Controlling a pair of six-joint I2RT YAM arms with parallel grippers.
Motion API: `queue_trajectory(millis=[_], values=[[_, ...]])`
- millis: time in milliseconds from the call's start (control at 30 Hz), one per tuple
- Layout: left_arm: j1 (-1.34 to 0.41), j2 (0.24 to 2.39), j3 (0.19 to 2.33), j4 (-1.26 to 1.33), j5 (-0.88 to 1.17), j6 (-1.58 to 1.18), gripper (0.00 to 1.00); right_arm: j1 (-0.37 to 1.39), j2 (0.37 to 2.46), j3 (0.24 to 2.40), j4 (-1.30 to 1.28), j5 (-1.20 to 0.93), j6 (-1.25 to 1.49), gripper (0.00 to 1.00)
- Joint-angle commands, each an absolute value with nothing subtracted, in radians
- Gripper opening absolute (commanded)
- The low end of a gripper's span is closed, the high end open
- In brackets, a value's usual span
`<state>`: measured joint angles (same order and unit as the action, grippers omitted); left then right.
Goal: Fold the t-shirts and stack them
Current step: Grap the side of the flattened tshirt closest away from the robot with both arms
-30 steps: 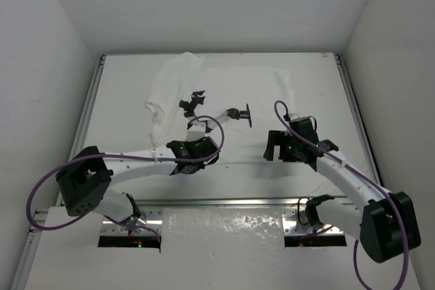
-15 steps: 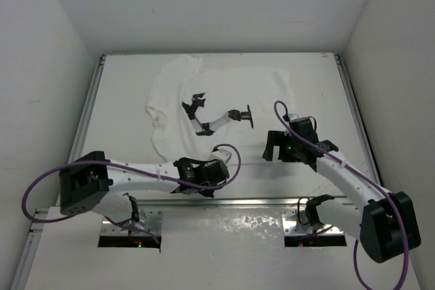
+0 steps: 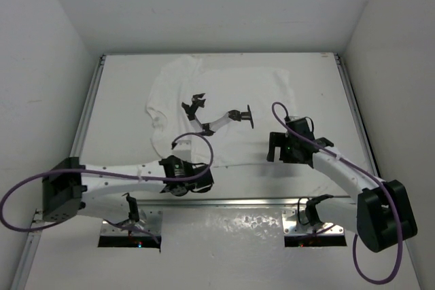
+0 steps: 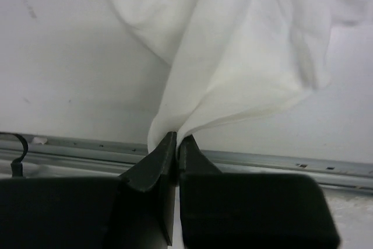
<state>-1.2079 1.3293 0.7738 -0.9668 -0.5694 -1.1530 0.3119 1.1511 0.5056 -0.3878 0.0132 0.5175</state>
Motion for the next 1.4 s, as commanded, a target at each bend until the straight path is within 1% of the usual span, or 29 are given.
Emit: queue_trajectory(millis=[0,100,200,233,400,433,500,533,567,633,667,767,867,900,933,1033,1100,1133,1267,1333,1367], values=[[-1.212,1.206,0.753,-1.164,-0.702,-1.482,0.0,0.314,1.153,0.561,-0.411,0.154,0.529,0.99],[-1.212,1.12,0.747,-1.219,-0.73,-1.575,0.0,0.295,1.183,0.591,-0.445,0.222,0.535,0.99],[-1.212,1.059,0.741,-1.285,-0.749,-1.678,0.0,0.201,1.218,0.601,-0.462,0.193,0.534,0.96],[-1.212,1.033,0.736,-1.29,-0.755,-1.68,0.0,0.186,1.219,0.595,-0.465,0.199,0.534,0.94],[-1.212,0.945,0.707,-1.282,-0.773,-1.764,0.0,0.157,1.187,0.569,-0.472,0.291,0.561,0.92],[-1.212,0.931,0.71,-1.278,-0.803,-1.758,0.0,0.122,1.189,0.565,-0.476,0.305,0.568,0.92],[-1.212,0.939,0.751,-1.279,-0.84,-1.692,0.0,0.074,1.2,0.561,-0.465,0.261,0.571,0.91],[-1.212,0.972,0.818,-1.304,-0.882,-1.659,0.0,0.031,1.206,0.563,-0.451,0.205,0.572,0.91],[-1.207,0.991,0.851,-1.319,-0.9,-1.631,0.0,0.015,1.212,0.564,-0.449,0.203,0.574,0.9],[-1.207,0.997,0.883,-1.318,-0.942,-1.618,0.0,-0.03,1.219,0.569,-0.449,0.195,0.574,0.89],[-1.207,0.988,0.884,-1.316,-0.951,-1.635,0.0,-0.031,1.215,0.565,-0.433,0.154,0.568,0.88],[-1.207,0.957,0.867,-1.315,-0.989,-1.649,0.0,-0.032,1.247,0.578,-0.426,0.108,0.555,0.82],[-1.206,0.954,0.865,-1.318,-1.011,-1.628,0.0,-0.032,1.285,0.577,-0.419,0.106,0.551,0.75],[-1.206,0.95,0.865,-1.318,-1.017,-1.621,0.0,-0.031,1.29,0.568,-0.39,0.098,0.552,0.67],[-1.207,0.948,0.865,-1.318,-1.019,-1.617,0.0,-0.031,1.307,0.568,-0.381,0.094,0.555,0.63],[-1.207,0.937,0.867,-1.318,-1.026,-1.597,0.0,-0.032,1.362,0.589,-0.382,0.118,0.56,0.55],[-1.206,0.93,0.865,-1.318,-1.028,-1.586,0.0,-0.032,1.39,0.589,-0.368,0.114,0.563,0.51],[-1.206,0.924,0.864,-1.318,-1.026,-1.586,0.0,-0.031,1.388,0.581,-0.365,0.11,0.566,0.45],[-1.206,0.923,0.856,-1.318,-1.026,-1.585,0.0,-0.031,1.37,0.568,-0.367,0.142,0.577,0.44],[-1.206,0.93,0.853,-1.318,-1.025,-1.586,0.0,-0.031,1.347,0.561,-0.373,0.15,0.58,0.53],[-1.206,0.934,0.853,-1.318,-1.022,-1.586,0.0,-0.031,1.335,0.551,-0.37,0.152,0.58,0.54]])
